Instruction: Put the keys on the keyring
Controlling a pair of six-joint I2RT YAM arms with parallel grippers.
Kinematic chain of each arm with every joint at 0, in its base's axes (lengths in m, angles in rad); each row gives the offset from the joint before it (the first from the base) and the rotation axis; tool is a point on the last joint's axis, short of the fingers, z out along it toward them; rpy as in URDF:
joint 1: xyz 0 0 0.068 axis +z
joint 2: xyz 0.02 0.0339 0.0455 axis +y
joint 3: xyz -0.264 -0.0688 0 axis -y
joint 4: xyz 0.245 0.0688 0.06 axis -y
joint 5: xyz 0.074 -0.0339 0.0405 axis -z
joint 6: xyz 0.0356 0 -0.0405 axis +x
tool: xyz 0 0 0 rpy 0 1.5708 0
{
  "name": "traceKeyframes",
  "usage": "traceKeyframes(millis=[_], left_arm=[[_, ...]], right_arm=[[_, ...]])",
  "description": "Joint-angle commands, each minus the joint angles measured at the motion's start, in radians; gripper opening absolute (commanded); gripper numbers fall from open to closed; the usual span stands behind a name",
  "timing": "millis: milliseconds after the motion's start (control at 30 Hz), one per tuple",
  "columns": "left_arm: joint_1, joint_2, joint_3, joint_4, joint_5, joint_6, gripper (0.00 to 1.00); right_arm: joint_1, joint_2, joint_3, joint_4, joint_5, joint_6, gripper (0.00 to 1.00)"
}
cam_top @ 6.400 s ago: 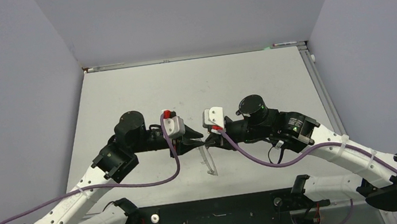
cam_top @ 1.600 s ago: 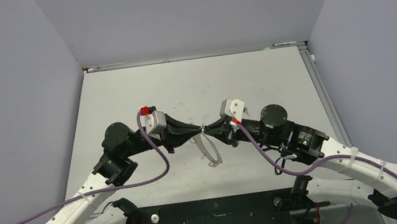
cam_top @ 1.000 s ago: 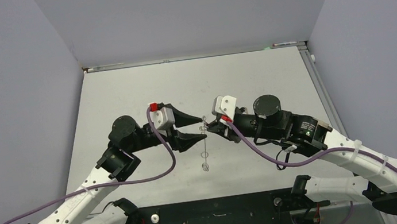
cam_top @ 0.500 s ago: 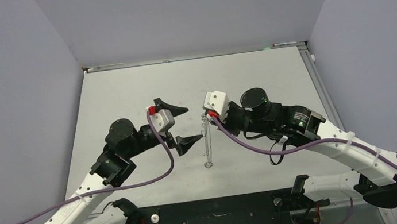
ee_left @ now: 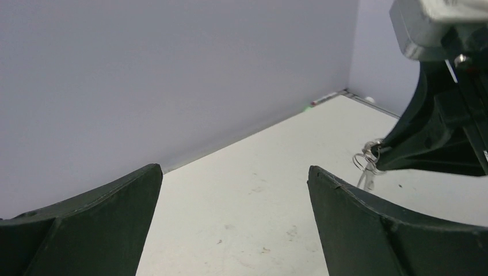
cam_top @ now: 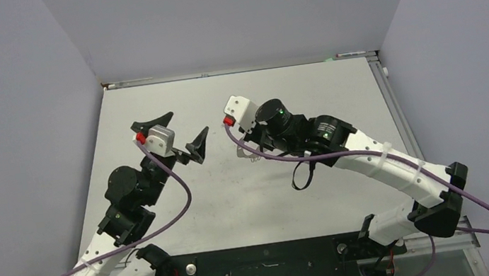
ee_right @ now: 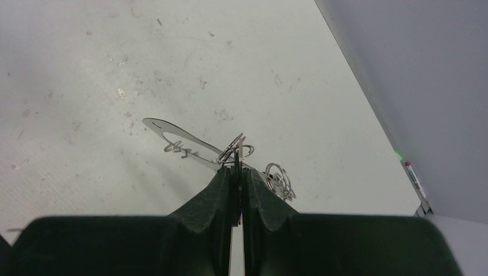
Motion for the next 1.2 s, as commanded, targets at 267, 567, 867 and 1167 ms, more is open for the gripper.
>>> traceKeyframes(millis=[267,567,867,1167], left_arm=[[0.084,-0.097,-0.051,0.169,-0.247,-0.105,0.98],[0.188,-0.156,-0.082,0.211,-0.285,-0.198,0.99],[0.229,-0.185,-0.083,0.208,-0.302,-0.218,0.99],[0.23,-0.17,-0.076,0.196,-0.284,-0.226,0.99]], right_arm=[[0.012,0.26,0.138,0.113,0.008,0.068,0.05],[0.012,0.562,0.423,0.134,-0.088,0.078,0.05],[0.014,0.881,0.917,0.064,-0.02,0.141,0.05],[0.015,0.612,0.087,0.358,-0.147,0.299,0.05]])
